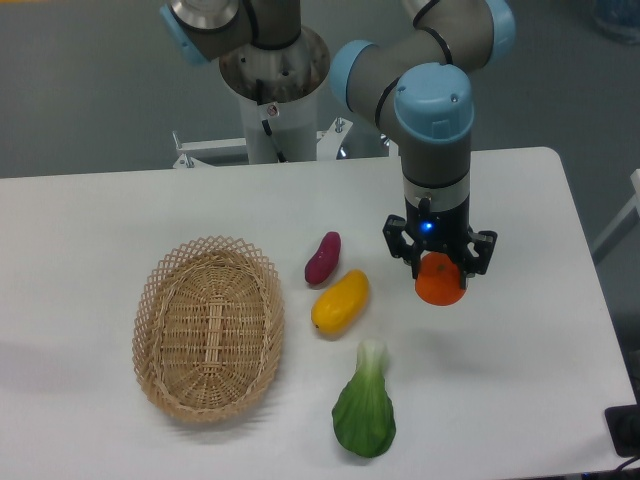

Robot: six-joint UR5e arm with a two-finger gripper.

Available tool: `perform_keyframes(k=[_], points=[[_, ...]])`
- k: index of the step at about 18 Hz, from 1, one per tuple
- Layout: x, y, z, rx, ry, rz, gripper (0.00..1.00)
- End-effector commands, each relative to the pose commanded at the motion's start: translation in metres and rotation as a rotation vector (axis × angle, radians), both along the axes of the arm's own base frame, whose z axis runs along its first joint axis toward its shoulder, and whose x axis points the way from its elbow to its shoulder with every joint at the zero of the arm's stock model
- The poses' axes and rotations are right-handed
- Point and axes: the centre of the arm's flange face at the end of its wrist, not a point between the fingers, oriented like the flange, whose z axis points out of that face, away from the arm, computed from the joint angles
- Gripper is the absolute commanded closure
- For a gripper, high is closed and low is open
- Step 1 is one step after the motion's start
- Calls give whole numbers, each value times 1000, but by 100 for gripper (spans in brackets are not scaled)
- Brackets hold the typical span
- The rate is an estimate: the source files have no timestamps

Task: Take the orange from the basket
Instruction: 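Hold the orange raised above the table beside the mango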

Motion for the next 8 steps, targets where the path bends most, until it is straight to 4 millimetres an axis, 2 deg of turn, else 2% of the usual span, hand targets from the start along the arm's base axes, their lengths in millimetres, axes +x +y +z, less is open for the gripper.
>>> perform_keyframes(k=[8], points=[[2,0,-4,-4,-6,-2,37]])
